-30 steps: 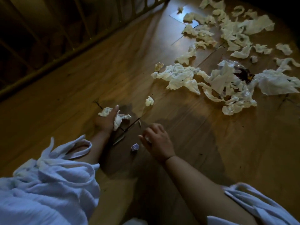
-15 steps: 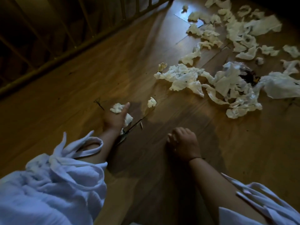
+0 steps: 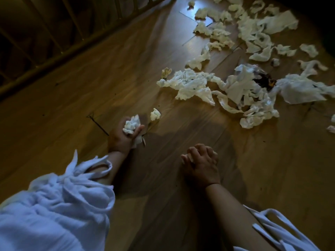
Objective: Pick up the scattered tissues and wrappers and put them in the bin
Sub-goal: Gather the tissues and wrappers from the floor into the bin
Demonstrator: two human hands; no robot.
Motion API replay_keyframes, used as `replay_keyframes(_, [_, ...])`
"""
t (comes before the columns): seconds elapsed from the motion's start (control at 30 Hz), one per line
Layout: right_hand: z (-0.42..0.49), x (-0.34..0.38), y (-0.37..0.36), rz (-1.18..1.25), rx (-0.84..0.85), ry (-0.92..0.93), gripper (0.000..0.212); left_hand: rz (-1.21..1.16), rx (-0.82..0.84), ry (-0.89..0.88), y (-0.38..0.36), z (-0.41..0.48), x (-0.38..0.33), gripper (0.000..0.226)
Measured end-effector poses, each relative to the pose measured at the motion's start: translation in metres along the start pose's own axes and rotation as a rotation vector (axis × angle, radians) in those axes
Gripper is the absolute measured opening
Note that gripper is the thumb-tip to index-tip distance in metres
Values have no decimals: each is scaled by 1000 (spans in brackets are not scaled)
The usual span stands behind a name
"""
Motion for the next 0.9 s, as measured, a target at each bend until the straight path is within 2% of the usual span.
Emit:
replay_keyframes(0.07, [1, -1, 0, -15, 17, -1, 47, -55, 32, -8, -18, 15, -18, 44])
replay_keyframes(0.13, [1, 0, 2, -11, 17, 4, 43, 48, 106, -87, -42, 30, -42, 50])
replay_keyframes(0.2, [1, 0, 1, -6, 41, 2, 51, 153, 189, -148, -64, 39, -59, 46])
replay_keyframes(0.3, [1, 2, 3, 13, 63, 17, 64, 305, 274, -135, -85, 45, -54, 38])
replay_keyframes(0.43, [-1, 4, 8, 55, 43, 32, 42, 414, 279, -179, -81, 28, -51, 37])
replay_keyframes(0.53, [-1, 7, 10, 76, -7, 62, 38, 307, 280, -182, -74, 9, -53, 30])
replay_keyframes(0.67, [-2, 4, 10, 66, -62, 78, 34, 14, 278, 35, -69, -8, -47, 20])
replay_keyframes(0.77, [-1, 10, 16, -17, -143, 158, 34, -159, 310, 109, -70, -21, -51, 16])
replay_keyframes(0.83, [-1, 11, 19, -89, -164, 250, 36, -206, 318, 128, -70, -30, -56, 14])
replay_keyframes(0.9, [2, 1, 30, -88, -140, 234, 38, -212, 313, 139, -69, -41, -59, 16])
Point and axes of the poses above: each hand's wrist, its own z-axis towards the middle knuckle, its own y-axis out of the back of the hand, x = y × z, the point moved 9 cm from there along z, towards the middle knuckle
